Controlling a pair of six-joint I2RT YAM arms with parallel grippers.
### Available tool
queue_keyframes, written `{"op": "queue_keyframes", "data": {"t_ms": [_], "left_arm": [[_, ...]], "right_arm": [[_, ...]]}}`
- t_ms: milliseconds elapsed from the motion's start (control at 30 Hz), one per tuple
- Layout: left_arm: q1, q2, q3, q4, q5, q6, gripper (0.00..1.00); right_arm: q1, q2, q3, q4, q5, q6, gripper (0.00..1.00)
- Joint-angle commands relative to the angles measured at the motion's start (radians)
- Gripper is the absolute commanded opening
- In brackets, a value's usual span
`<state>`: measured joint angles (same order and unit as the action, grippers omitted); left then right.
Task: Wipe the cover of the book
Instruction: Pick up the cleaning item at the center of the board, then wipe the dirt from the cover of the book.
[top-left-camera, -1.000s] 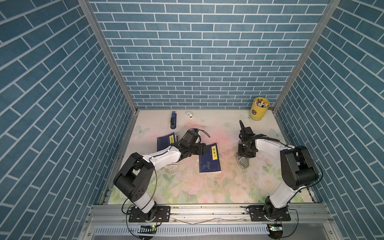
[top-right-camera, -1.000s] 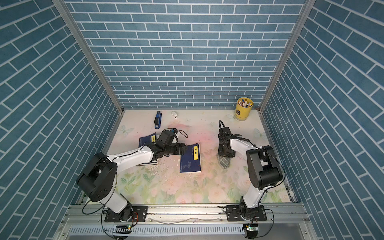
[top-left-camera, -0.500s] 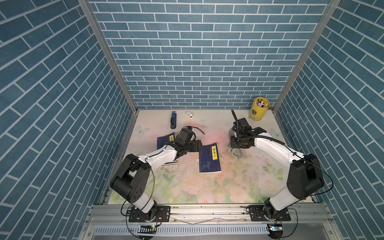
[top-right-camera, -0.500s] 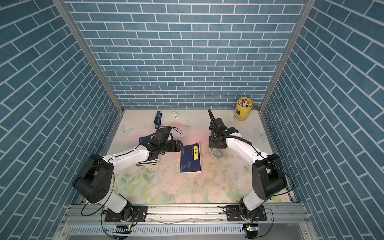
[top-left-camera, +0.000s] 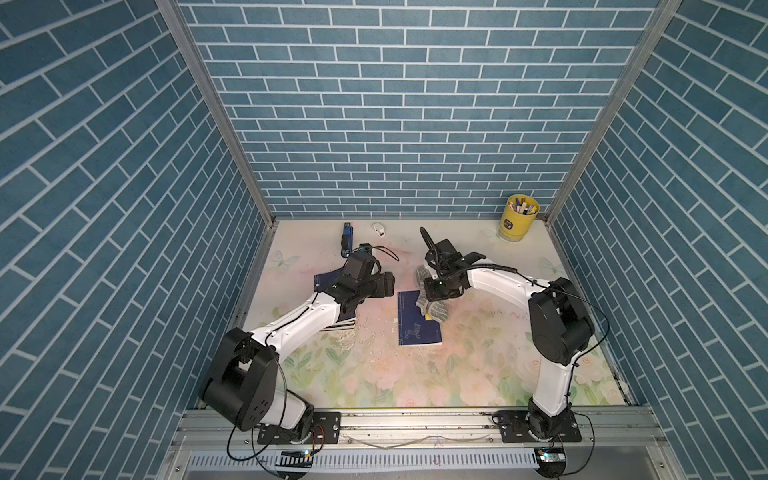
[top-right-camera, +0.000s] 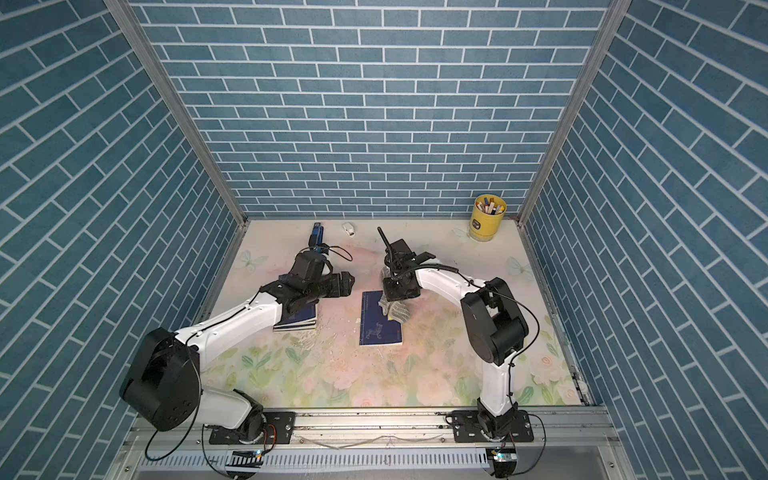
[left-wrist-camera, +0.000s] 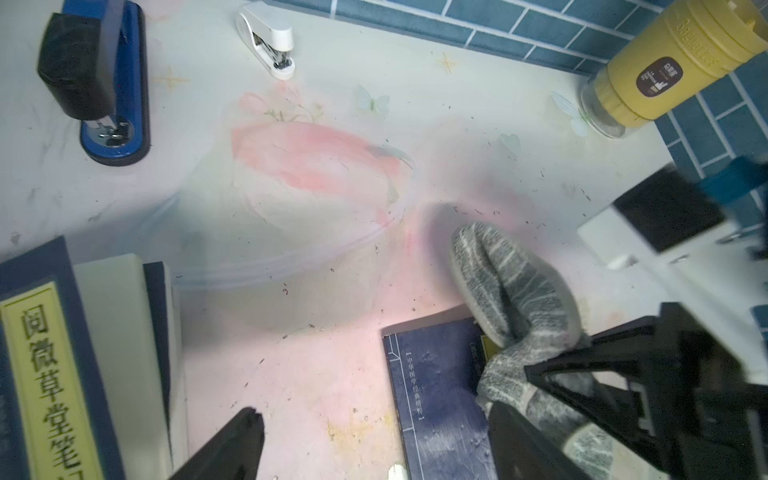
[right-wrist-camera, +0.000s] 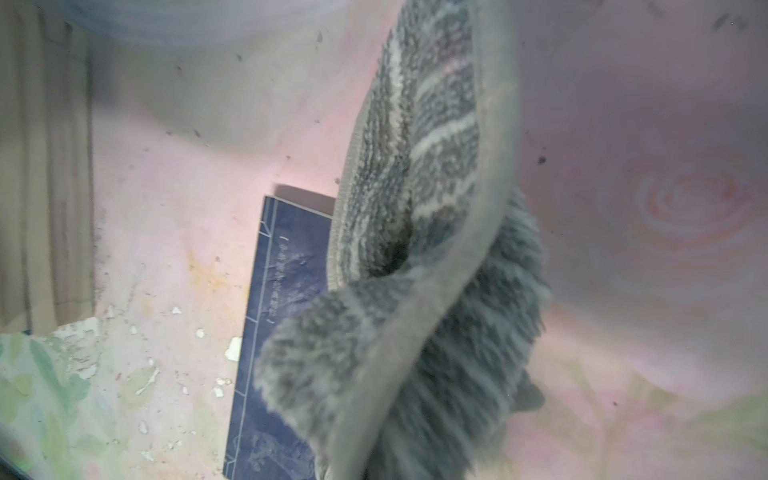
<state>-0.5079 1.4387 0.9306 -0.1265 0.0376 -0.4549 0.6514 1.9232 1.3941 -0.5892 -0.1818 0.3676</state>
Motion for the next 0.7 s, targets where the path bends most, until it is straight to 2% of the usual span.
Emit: {"op": "queue_keyframes", "data": {"t_ms": [0,233,467,567,667], "left_arm": [[0.018,-0.020,-0.005,-0.033,-0.026,0.012,0.90],[0.045,-0.023,-0.003,-0.031,-0.027,0.010,0.90],[0.059,0.004,0.019,-0.030,-0.020,0.010,0.90],[0.060,0.015,0.030,-0.029,-0.013,0.010,0.90],[0.062,0.014,0.034,-0.032,-0.005,0.006,0.90]], "right_arm": [[0.009,0.016,-0.013,0.006,-0.019,-0.022,0.00],[0.075,-0.080,-0.204,0.001,0.007,0.023,0.00],[0.154,-0.218,-0.405,0.017,0.018,0.129,0.00],[0.150,-0.214,-0.421,0.029,0.039,0.136,0.00],[0.115,-0.150,-0.361,0.036,0.037,0.113,0.00]]}}
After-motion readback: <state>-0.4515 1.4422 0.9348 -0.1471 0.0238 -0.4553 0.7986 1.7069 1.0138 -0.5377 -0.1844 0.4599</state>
